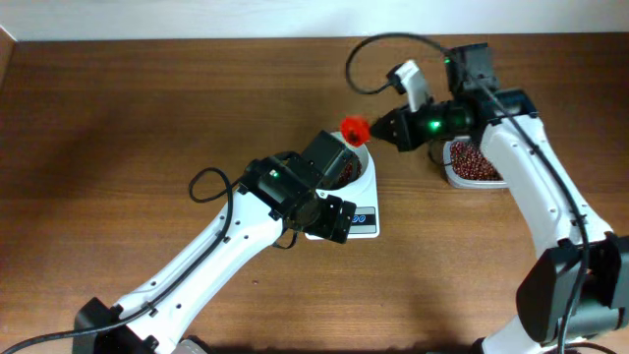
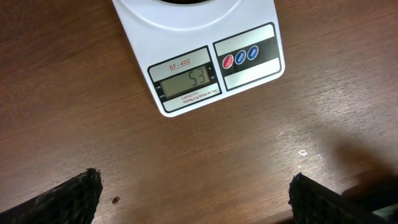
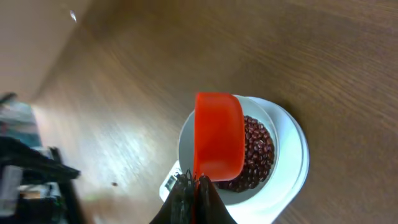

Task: Scoop item into bowl and weigh 50g on scale
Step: 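Return scoop to tub and lift it away with right gripper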

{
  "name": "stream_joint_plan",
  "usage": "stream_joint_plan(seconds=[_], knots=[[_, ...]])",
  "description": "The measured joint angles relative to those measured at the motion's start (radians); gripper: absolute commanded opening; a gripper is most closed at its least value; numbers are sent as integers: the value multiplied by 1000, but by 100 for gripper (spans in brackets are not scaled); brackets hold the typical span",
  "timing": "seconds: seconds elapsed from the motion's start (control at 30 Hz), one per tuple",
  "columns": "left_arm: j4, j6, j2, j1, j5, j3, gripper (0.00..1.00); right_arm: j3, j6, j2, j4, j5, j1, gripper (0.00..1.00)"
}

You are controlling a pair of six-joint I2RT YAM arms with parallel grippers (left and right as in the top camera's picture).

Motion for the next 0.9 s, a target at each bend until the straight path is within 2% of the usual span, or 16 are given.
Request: stream_joint_plan(seconds=[0.17,0.4,0.5,0.67,0.9], knots=[[0,0,0,0,0,0,99,0,56,0,-40,-197,-159,4],[0,0,0,0,0,0,99,0,71,0,-137,-223,-432,4],[0,0,0,0,0,0,99,3,71,0,-216,-53,-528,4],[0,0,0,0,0,0,99,3,103,0,-293,341,-527,4],[0,0,0,0,0,0,99,3,127,0,-239,826,-297,4]])
